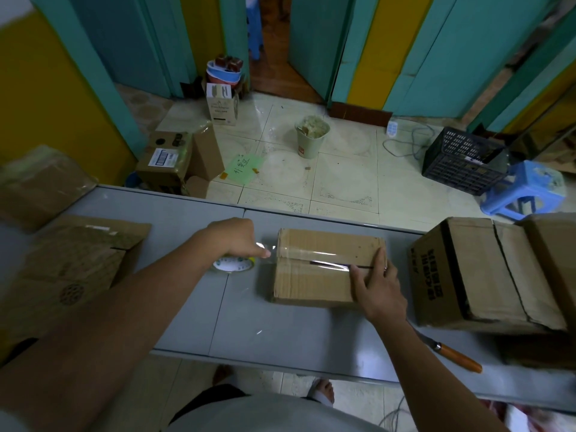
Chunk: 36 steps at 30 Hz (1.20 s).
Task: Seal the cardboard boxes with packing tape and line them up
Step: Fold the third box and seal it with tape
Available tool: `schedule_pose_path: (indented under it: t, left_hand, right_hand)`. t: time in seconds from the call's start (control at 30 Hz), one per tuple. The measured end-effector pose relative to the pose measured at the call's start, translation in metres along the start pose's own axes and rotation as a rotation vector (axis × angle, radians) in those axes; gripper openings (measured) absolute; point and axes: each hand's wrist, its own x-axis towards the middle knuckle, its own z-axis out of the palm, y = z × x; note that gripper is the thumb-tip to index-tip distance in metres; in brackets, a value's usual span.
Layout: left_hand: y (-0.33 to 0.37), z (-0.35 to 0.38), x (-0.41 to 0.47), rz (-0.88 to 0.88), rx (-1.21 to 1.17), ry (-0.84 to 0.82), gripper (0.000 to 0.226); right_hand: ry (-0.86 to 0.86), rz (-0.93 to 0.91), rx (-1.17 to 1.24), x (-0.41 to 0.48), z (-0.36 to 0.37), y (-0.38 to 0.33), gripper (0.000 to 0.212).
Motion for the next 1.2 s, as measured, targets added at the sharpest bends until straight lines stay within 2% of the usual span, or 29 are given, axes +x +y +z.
schedule_pose_path:
  t: [0.1, 0.27, 0.57, 0.83, 1.07, 1.2]
  left_hand:
    - [-0.004, 0.001, 0.007, -0.012, -0.012, -0.010, 0.063]
    - [-0.016, 0.019, 0.016, 0.015, -0.149, -0.130, 0.064]
    - [-0.022, 0.011, 0.019, 0.015, -0.213, -0.146, 0.067]
    - [-0.028, 0.039, 0.024, -0.008, -0.313, -0.185, 0.065]
    - [-0.040, 0.056, 0.019, 0.072, -0.465, -0.121, 0.067]
    - [-0.049, 0.061, 0.010, 0.135, -0.535, -0.075, 0.061]
  right_hand:
    - [0.006, -0.003, 0.005, 0.000, 0.000, -0.001, 0.089]
    - [0.021, -0.004, -0.010, 0.000, 0.001, 0.002, 0.089]
    - [0.006, -0.018, -0.001, -0.001, 0.000, 0.002, 0.086]
    - [-0.002, -0.011, -0.007, -0.002, -0.001, 0.001, 0.087]
    - [-0.001, -0.012, 0.001, 0.003, 0.001, 0.004, 0.089]
    - [-0.017, -0.042, 0.011, 0.012, 0.001, 0.009, 0.088]
